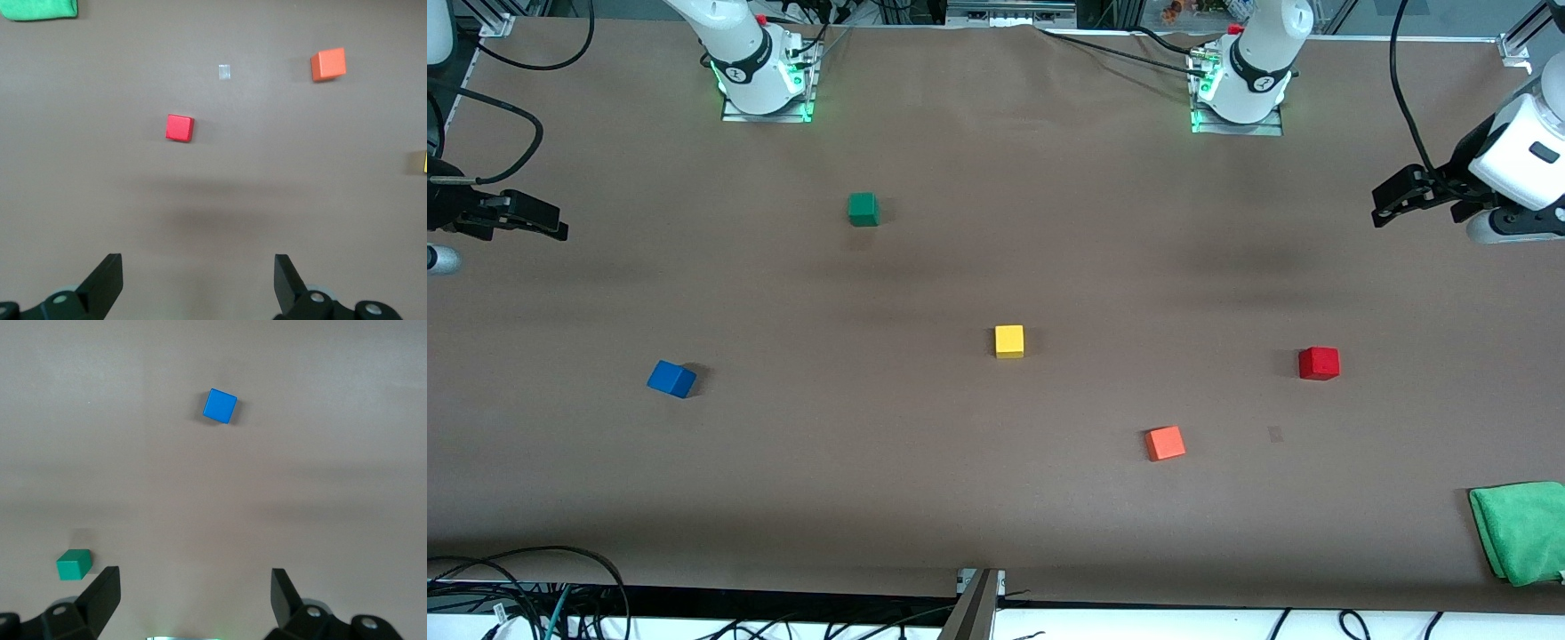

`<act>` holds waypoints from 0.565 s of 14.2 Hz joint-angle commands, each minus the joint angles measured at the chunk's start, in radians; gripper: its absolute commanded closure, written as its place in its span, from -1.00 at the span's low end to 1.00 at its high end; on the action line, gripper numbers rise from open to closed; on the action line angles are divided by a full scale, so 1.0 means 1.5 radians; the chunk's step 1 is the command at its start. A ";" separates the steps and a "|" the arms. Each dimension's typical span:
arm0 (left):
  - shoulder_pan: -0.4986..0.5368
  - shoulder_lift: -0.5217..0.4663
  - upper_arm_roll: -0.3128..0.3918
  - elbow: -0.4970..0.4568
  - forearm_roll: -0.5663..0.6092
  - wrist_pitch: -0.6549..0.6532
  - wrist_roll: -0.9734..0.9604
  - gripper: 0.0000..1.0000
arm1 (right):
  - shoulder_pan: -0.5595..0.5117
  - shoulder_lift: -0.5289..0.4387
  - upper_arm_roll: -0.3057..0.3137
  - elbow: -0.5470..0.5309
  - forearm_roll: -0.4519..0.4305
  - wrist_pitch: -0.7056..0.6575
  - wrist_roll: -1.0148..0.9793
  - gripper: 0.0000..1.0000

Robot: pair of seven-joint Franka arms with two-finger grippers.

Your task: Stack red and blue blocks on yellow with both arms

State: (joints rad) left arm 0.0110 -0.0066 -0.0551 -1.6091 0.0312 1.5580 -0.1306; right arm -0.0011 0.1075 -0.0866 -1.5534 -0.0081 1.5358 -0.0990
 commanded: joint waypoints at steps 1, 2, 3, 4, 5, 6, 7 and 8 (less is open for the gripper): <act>0.016 0.035 -0.004 0.041 -0.012 -0.009 0.000 -1.00 | 0.000 0.005 0.003 0.015 -0.005 -0.006 0.003 -1.00; 0.025 0.035 -0.004 0.037 -0.022 -0.011 0.007 -1.00 | 0.000 0.006 0.003 0.015 -0.005 -0.005 0.001 -1.00; 0.025 0.035 -0.005 0.035 -0.020 -0.010 0.007 -1.00 | 0.000 0.006 0.004 0.016 -0.005 -0.005 0.001 -1.00; 0.026 0.036 -0.006 0.036 -0.018 -0.003 0.007 -1.00 | 0.000 0.005 0.003 0.015 -0.005 -0.005 0.001 -1.00; 0.025 0.037 -0.007 0.036 -0.019 0.007 0.007 -1.00 | 0.000 0.006 0.003 0.015 -0.005 -0.005 0.001 -1.00; 0.025 0.037 -0.009 0.037 -0.018 0.012 0.007 -1.00 | 0.000 0.006 0.003 0.015 -0.005 -0.005 0.001 -1.00; 0.024 0.038 -0.010 0.038 -0.020 0.012 0.007 -1.00 | -0.001 0.006 0.003 0.015 -0.005 -0.005 0.001 -1.00; 0.024 0.038 -0.011 0.038 -0.020 0.011 0.007 -1.00 | -0.001 0.006 0.003 0.015 -0.005 -0.005 0.001 -1.00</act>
